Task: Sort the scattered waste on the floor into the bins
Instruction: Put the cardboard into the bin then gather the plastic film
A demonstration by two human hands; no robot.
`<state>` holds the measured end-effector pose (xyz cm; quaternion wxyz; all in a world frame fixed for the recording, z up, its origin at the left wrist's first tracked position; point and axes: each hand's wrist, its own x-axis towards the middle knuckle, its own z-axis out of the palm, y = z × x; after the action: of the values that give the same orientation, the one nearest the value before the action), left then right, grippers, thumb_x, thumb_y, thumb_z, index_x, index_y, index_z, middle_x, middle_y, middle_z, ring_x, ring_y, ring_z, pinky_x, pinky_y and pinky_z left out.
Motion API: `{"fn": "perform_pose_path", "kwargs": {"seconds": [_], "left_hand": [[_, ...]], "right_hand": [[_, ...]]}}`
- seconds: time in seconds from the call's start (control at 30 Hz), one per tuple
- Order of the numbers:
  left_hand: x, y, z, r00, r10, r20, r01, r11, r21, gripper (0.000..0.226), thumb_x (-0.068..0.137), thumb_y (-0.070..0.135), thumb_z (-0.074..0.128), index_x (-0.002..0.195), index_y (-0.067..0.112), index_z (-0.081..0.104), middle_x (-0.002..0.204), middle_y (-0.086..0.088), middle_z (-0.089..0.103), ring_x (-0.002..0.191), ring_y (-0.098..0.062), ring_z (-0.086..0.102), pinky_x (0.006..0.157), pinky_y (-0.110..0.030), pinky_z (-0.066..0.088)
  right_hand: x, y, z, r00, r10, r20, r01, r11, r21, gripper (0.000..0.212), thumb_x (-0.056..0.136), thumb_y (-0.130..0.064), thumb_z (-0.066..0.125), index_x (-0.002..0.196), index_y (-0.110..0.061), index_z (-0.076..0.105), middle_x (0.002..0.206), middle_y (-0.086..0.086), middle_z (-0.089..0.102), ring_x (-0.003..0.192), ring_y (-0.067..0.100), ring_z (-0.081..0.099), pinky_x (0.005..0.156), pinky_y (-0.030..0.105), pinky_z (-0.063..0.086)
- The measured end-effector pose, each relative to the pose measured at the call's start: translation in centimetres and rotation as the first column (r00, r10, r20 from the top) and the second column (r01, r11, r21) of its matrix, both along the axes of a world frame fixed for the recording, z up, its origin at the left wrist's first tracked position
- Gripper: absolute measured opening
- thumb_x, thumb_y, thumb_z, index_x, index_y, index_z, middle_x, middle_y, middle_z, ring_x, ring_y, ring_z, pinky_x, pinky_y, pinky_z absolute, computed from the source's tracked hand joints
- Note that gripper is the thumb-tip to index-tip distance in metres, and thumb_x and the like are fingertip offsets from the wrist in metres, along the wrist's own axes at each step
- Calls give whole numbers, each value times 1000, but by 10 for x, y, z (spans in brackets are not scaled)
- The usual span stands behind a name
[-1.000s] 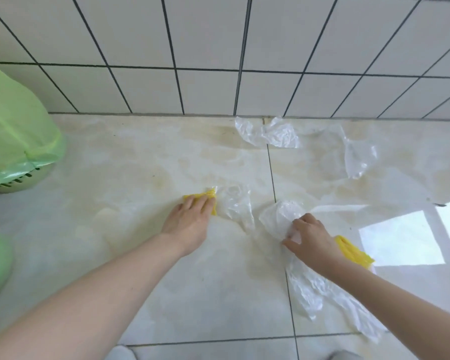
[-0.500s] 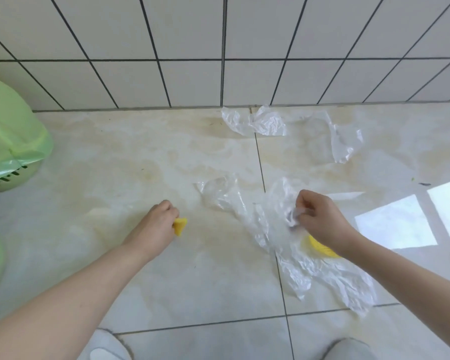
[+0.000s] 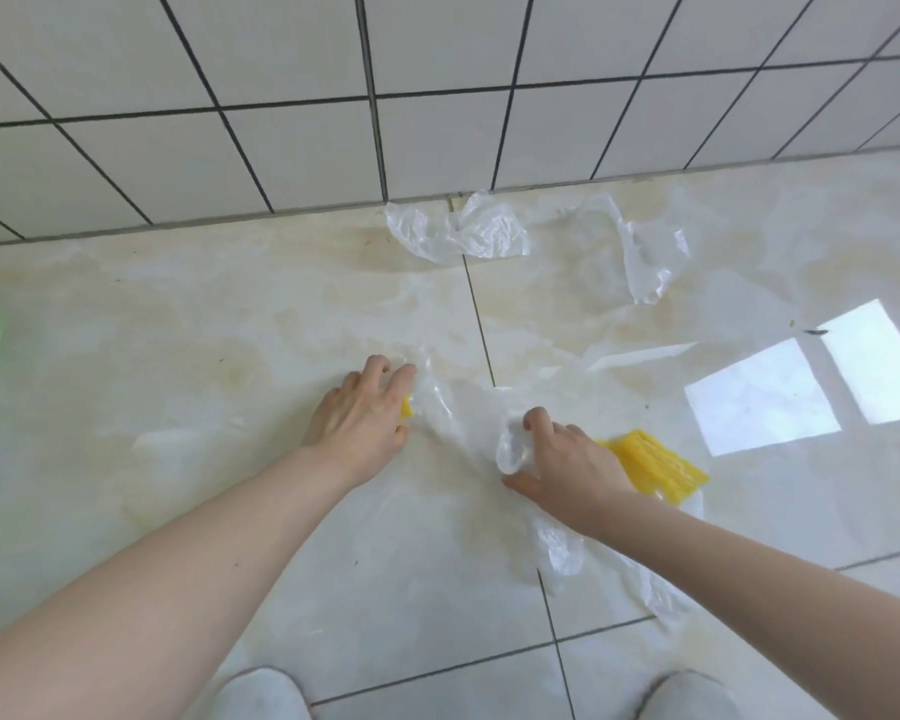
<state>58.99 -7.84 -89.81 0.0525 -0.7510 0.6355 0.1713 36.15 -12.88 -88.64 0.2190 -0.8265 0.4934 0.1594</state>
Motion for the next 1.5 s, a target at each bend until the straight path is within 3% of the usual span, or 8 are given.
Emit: {"fn": "perform_pose_path", "kwargs": {"seconds": [0.2, 0.33, 0.53, 0.83, 0.93, 1.07, 1.2, 1.5], "left_hand": [[9, -12, -12, 999, -40, -8, 39, 992, -119, 25, 73, 19, 69, 95, 10, 61, 101, -10, 52, 94, -32, 54, 67, -39, 50], [18, -17, -15, 994, -106, 1, 104, 979, -173, 26, 56, 18, 81, 71, 8, 62, 88, -8, 57, 84, -32, 54, 59, -33, 45], [19, -52, -12, 974, 78, -212, -139, 946, -294, 11, 71, 5, 68, 82, 2, 64, 113, -7, 56, 106, -30, 49, 78, -41, 49], [10, -120, 12, 943, 66, -326, -200, 895, -398, 19, 78, 4, 62, 97, 1, 62, 127, -4, 52, 121, -24, 43, 89, -36, 45], [11, -141, 17, 982, -36, -187, -39, 923, -382, 15, 79, 4, 61, 94, 2, 61, 140, -6, 45, 131, -27, 36, 95, -41, 44], [18, -169, 13, 996, -26, -80, 8, 974, -225, 27, 87, 8, 57, 114, 6, 58, 155, -4, 26, 145, -24, 16, 104, -41, 35], [24, -176, -5, 998, -56, -42, 57, 998, 12, 40, 90, 13, 53, 129, 8, 47, 152, -6, 31, 143, -26, 20, 110, -41, 32], [18, -139, -16, 999, 5, 37, 1, 986, -168, 20, 83, 3, 58, 102, 1, 50, 102, -20, 57, 99, -38, 51, 78, -46, 42]], "right_hand": [[10, -16, -1, 927, -219, 303, 183, 973, 144, 18, 82, -17, 55, 100, -16, 53, 95, 7, 55, 86, 28, 51, 65, 29, 34], [18, -32, 26, 501, -707, 498, 359, 694, 624, 29, 87, -29, 64, 109, -12, 54, 97, 23, 65, 85, 38, 65, 77, 44, 58], [11, -67, 40, 18, -913, 407, 267, 397, 878, 36, 92, -16, 60, 123, 1, 54, 108, 16, 67, 91, 27, 69, 73, 40, 57], [-20, -126, 49, -125, -879, 461, 457, 361, 813, 16, 92, -22, 58, 93, -10, 68, 102, 15, 70, 88, 30, 67, 82, 44, 54], [-22, -156, 54, -20, -811, 585, 615, 451, 647, 11, 92, -20, 58, 82, -16, 58, 78, 6, 62, 63, 20, 60, 50, 23, 49], [-25, -193, 40, 356, -688, 632, 698, 646, 310, 24, 87, -25, 62, 72, -27, 43, 72, -5, 51, 67, 18, 53, 56, 27, 42], [-28, -211, 13, 769, -570, 289, 570, 816, 92, 23, 85, -29, 62, 104, -15, 57, 102, 11, 61, 105, 33, 55, 82, 34, 47], [-54, -189, -9, 950, -286, 129, 308, 927, -213, 24, 81, 0, 47, 105, -1, 48, 107, 20, 59, 101, 38, 52, 79, 41, 45]]}}
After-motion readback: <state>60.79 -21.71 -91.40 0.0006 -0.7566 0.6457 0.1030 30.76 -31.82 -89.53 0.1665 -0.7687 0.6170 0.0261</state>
